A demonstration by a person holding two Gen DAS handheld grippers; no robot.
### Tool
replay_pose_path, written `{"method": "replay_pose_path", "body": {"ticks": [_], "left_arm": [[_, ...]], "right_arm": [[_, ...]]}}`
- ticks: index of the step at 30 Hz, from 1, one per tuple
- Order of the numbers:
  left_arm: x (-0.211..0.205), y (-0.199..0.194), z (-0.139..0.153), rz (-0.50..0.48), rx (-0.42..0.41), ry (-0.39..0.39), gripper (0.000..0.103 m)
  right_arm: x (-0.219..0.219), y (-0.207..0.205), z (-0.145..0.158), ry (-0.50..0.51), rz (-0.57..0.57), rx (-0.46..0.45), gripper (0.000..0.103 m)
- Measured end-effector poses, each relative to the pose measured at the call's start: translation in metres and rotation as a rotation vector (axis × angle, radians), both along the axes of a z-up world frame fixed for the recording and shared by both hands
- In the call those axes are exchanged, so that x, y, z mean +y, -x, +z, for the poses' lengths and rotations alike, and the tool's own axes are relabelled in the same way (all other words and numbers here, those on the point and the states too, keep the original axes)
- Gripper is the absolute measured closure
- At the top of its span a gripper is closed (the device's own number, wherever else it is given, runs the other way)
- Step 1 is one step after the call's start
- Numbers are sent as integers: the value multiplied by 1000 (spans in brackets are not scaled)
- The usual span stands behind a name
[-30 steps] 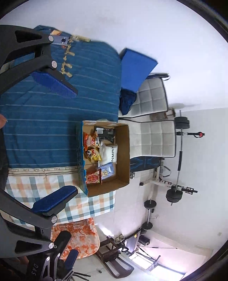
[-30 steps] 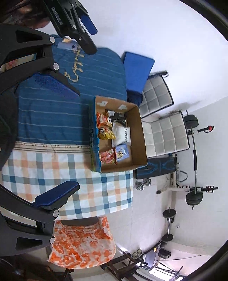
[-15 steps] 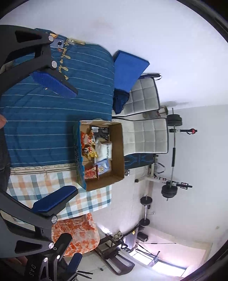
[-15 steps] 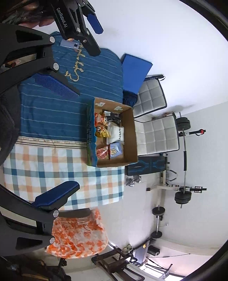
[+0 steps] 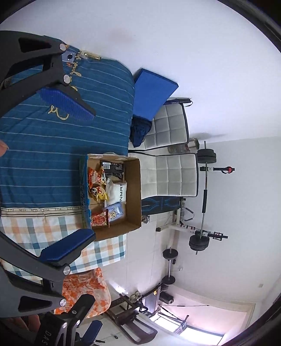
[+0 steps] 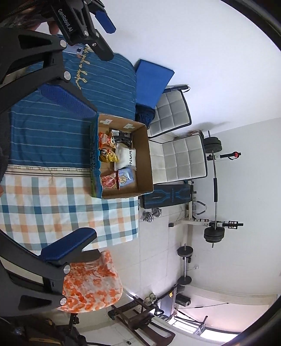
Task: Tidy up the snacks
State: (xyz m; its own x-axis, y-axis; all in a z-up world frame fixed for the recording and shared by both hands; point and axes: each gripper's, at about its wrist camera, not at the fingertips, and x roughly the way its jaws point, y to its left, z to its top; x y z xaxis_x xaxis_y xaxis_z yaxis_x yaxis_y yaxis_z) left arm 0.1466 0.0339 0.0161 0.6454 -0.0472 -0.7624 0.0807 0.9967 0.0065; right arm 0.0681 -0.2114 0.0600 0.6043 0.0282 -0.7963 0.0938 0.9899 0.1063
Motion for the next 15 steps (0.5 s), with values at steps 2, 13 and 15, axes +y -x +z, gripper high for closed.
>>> {"method": "replay_pose_path", "body": {"ticks": [2, 13, 15], "left_arm": [[-1, -1, 0, -1, -1, -5, 0], [-4, -8, -3, 0, 8, -9, 0], [-4, -8, -3, -2, 8, -5, 0]], "right_arm": [[1, -4, -4, 5, -2, 2, 0], [0, -13, -10, 12, -7, 2, 0], [-1, -13, -12, 16, -10, -3, 0]]}}
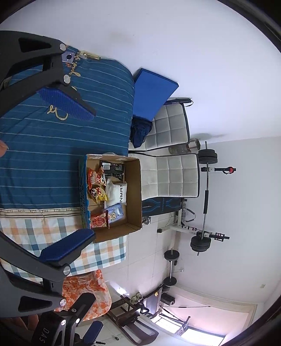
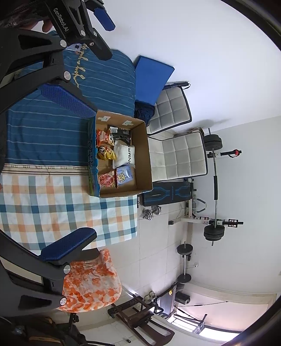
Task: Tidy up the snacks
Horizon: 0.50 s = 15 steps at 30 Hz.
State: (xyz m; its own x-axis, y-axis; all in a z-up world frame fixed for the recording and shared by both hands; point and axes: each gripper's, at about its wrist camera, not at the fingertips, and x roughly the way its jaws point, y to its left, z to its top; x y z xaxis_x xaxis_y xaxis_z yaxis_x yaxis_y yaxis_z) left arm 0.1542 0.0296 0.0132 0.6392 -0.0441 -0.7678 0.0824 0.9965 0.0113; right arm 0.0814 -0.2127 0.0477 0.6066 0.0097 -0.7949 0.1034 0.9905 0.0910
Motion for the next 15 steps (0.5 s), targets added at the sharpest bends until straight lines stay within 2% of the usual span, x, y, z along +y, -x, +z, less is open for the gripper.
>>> {"method": "replay_pose_path", "body": {"ticks": [15], "left_arm": [[2, 4, 2, 11, -7, -6, 0]], "right_arm": [[4, 7, 0, 10, 4, -19, 0]]}}
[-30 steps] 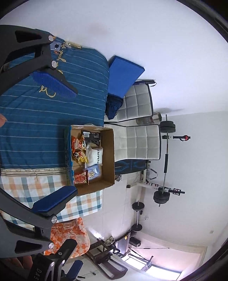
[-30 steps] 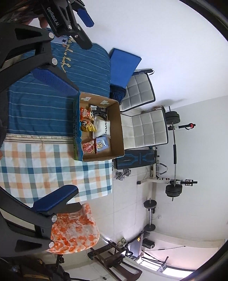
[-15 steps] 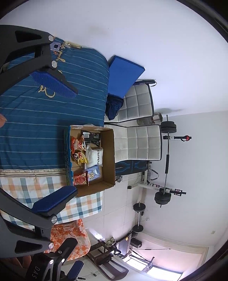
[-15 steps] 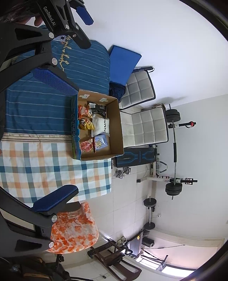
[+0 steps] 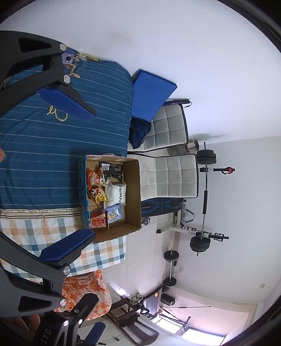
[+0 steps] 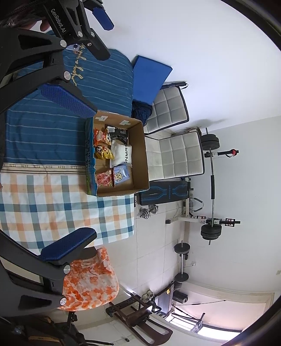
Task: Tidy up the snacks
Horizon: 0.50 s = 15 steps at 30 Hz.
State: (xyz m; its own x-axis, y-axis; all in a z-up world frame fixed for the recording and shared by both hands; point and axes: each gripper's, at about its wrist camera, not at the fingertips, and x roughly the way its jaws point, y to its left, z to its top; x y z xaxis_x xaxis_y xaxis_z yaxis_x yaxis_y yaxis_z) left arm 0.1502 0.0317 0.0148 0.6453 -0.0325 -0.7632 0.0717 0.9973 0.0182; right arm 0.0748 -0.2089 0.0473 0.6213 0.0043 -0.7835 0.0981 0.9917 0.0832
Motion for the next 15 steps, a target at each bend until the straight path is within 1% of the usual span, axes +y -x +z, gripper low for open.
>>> {"method": "replay_pose_path", "body": {"ticks": [15], "left_arm": [[2, -1, -1, 11, 4, 0, 0]], "right_arm": [[2, -5, 1, 25, -4, 0, 0]]}}
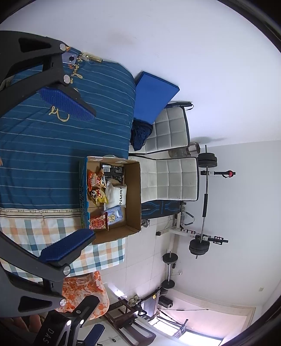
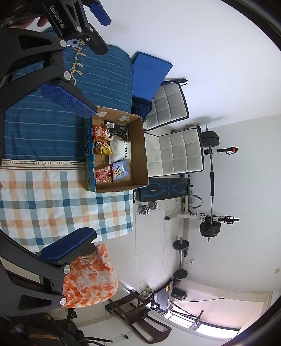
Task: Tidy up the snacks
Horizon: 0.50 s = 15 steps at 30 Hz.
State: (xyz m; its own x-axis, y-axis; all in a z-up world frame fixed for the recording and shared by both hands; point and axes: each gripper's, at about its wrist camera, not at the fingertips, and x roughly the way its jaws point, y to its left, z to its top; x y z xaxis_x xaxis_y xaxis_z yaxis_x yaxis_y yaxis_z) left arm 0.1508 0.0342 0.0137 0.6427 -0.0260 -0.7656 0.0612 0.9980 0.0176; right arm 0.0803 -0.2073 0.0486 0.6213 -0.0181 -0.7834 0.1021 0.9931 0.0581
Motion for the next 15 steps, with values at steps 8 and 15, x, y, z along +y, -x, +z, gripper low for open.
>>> {"method": "replay_pose_path", "body": {"ticks": [8, 15], "left_arm": [[0, 0, 0, 0, 1, 0, 0], [0, 0, 0, 0, 2, 1, 0]], "right_arm": [[0, 0, 0, 1, 1, -2, 0], [0, 0, 0, 0, 2, 0, 0]]}}
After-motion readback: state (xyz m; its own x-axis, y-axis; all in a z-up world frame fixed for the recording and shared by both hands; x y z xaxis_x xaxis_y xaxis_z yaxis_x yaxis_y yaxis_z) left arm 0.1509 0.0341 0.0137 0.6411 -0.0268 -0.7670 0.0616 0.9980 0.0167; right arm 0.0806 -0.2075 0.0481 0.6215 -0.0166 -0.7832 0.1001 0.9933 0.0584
